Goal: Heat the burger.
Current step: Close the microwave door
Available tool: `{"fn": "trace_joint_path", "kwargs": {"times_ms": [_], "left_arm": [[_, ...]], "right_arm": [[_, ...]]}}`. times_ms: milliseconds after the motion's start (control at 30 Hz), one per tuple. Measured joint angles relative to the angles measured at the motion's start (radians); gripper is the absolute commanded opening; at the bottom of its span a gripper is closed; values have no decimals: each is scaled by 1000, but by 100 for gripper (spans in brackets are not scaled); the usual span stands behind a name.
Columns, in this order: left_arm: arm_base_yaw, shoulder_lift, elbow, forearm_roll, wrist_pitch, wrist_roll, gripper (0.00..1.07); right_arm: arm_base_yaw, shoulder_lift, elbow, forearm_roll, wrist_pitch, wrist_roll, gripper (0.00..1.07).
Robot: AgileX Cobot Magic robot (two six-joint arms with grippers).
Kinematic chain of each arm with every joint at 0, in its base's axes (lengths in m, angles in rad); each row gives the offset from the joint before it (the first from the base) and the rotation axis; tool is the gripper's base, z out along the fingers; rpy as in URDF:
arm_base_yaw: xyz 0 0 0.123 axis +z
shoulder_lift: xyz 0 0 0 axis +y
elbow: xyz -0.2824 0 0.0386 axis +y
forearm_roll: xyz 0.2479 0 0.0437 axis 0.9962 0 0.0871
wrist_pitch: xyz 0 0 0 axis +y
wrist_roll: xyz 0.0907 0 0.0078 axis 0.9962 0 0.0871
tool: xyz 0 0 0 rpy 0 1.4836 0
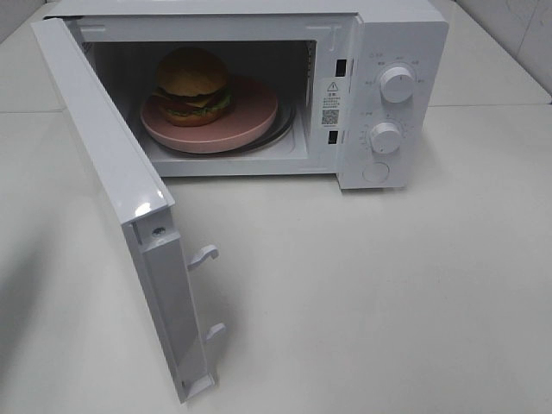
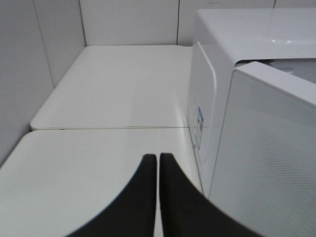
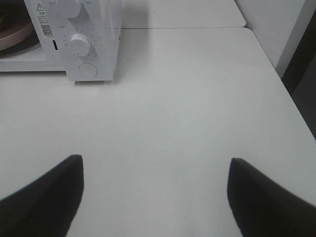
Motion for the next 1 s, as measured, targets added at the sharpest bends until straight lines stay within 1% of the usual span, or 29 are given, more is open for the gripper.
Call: {"fn": "trace_joint_path", "kwargs": {"times_ms": [33,67,100,133,167,233,267,333,433,467,500,633,667,733,800,1000], "left_arm": [[0,31,0,19,-35,-40,1],[0,31,0,19,-35,-40,1],[0,92,0,51,-96,-92,1],[0,119,0,69,-127,-108,1],[0,119,0,69,-127,-108,1],[0,174,0,124,-188,-121,1],[0,174,0,124,-188,-121,1],[0,239,0,201,-274,-125,1],[0,254,0,217,-295,-126,1],[0,297,-1,256,-341,-133,1],[-3,315,-1,271,-364,-136,1],[-29,375,-2,287,-391,-147,1],[-55,399,-7,296,-392,-147,1],[-68,409,-11,300,-394,-148,1],[-100,427,-26,303,-395,-148,1],[-122,446,-41,302,-399,-151,1]], "right_arm": [[0,0,0,0,0,0,76],[0,0,0,0,0,0,76],[0,0,0,0,0,0,76],[0,0,0,0,0,0,76],[0,0,0,0,0,0,76],[0,0,0,0,0,0,76],[0,0,0,0,0,0,76],[0,0,0,0,0,0,76],[0,0,0,0,0,0,76],[0,0,0,0,0,0,76],[0,0,0,0,0,0,76],[0,0,0,0,0,0,76],[0,0,0,0,0,0,76],[0,0,0,0,0,0,76],[0,0,0,0,0,0,76],[0,0,0,0,0,0,76]]}}
